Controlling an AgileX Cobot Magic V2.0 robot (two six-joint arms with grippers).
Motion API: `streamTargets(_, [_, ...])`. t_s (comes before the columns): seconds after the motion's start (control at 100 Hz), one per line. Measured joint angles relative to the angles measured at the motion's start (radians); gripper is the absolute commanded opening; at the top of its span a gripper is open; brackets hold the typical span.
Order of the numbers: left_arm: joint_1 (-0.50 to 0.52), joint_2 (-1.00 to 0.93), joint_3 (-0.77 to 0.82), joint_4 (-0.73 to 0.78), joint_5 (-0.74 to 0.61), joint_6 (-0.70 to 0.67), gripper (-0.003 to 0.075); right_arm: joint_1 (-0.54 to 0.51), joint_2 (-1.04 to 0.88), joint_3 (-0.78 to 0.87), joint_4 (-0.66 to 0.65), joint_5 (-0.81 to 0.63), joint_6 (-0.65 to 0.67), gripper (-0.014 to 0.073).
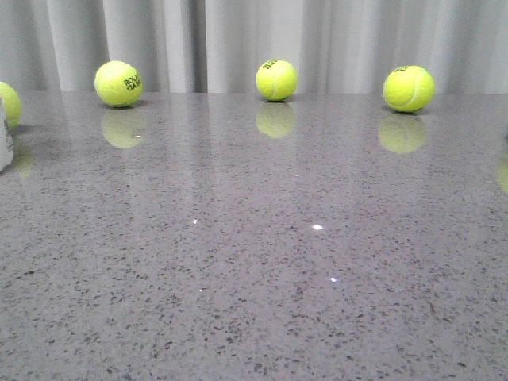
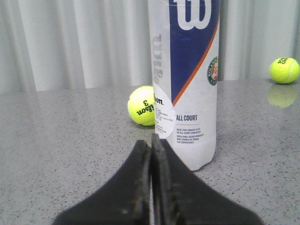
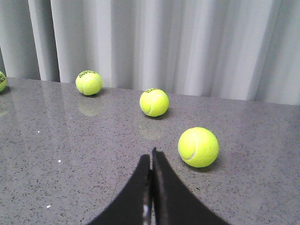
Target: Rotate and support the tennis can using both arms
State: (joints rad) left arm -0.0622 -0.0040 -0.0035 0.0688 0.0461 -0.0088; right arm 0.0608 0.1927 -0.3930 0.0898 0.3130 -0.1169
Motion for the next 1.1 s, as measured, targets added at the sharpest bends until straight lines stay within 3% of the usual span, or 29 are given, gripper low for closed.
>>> streamTargets(0.95, [0.000, 0.000, 0.000, 0.000, -0.002, 0.000, -0.0021, 0.000, 0.000, 0.002, 0.000, -0.002, 0.000, -0.0068])
streamTargets(1.1, [0.000, 0.000, 0.000, 0.000, -0.002, 0.000, -0.0021, 0.000, -0.029, 0.048, -0.045, -0.075, 0.050, -0.0068])
